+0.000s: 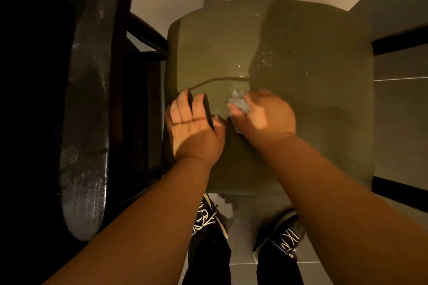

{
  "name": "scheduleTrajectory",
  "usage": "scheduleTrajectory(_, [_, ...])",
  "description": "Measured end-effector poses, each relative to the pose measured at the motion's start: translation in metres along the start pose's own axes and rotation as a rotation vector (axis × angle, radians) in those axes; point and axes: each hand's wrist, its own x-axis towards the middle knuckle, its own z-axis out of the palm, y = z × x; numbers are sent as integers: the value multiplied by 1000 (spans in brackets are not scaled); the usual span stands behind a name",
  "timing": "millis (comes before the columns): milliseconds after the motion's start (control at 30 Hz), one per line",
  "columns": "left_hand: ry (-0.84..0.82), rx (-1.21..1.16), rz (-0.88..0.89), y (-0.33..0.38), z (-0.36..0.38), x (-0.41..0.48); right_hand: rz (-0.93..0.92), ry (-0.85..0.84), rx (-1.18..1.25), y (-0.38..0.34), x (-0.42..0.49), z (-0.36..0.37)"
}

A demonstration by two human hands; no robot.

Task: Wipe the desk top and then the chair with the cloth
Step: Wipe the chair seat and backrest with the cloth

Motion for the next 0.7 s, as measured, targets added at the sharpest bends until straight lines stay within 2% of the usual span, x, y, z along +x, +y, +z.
scheduleTrajectory(133, [-6, 4, 12, -1, 1, -2, 177, 174, -55, 42, 13, -21])
scheduleTrajectory(233, [-1, 16, -1, -2, 3, -2, 259, 203, -11, 45, 19, -29])
scheduleTrajectory(300, [-6, 15, -9, -2, 4, -2, 175, 166, 17, 25, 21, -20])
scheduleTrajectory(400, [-21, -5, -11, -3, 4, -1, -34, -23, 10, -21, 22, 0])
scheduleTrajectory(500, [-39, -13, -17, -3, 2, 0, -2, -78, -48, -18, 28, -3])
scheduleTrajectory(700, [-33, -31, -22, -2, 2, -1, 225, 178, -59, 42, 29, -30])
